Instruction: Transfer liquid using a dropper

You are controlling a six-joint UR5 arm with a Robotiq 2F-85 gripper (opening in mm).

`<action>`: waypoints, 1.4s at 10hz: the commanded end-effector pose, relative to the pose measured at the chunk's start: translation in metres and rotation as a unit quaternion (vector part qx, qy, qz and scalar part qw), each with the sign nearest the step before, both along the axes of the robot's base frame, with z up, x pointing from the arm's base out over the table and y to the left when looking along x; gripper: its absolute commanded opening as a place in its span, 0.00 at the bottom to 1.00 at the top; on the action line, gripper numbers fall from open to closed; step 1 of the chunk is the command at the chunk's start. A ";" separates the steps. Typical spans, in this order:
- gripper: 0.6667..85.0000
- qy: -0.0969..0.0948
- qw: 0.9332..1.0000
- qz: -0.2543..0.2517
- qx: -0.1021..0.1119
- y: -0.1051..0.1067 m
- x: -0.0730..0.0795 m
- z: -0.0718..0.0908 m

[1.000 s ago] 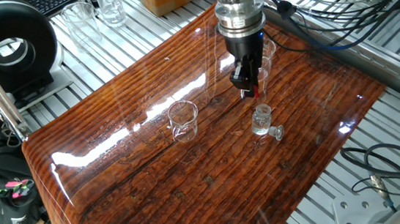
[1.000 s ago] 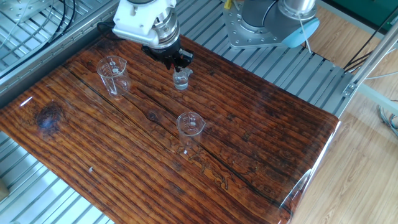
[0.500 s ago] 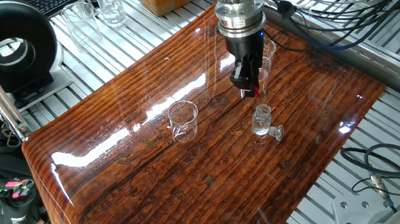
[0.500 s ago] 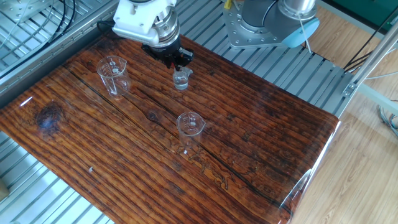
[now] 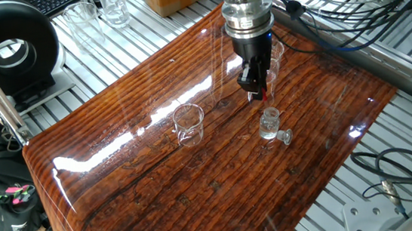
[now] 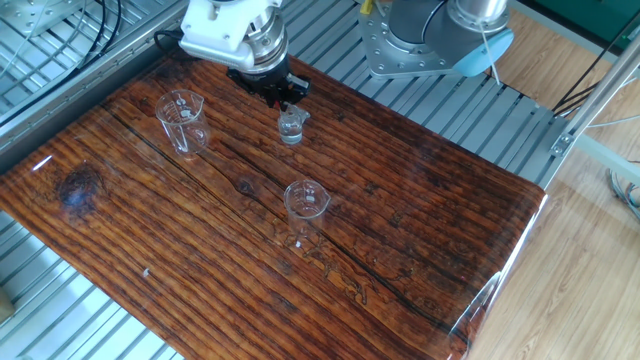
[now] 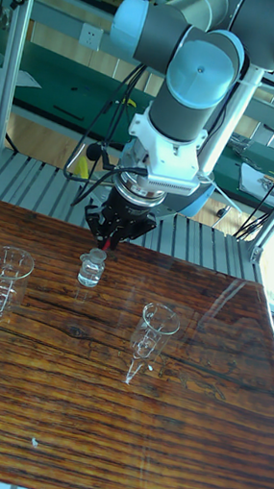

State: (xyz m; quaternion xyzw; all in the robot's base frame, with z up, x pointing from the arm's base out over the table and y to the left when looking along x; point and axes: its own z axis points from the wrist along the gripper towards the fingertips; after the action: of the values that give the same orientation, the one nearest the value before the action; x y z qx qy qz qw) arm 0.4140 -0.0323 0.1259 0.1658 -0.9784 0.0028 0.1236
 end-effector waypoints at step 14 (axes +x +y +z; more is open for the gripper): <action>0.02 -0.006 1.000 -0.013 0.007 0.004 0.001 -0.004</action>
State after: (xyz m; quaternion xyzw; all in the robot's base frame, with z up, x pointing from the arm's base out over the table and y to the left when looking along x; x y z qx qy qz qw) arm 0.4138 -0.0317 0.1203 0.1612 -0.9797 -0.0012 0.1193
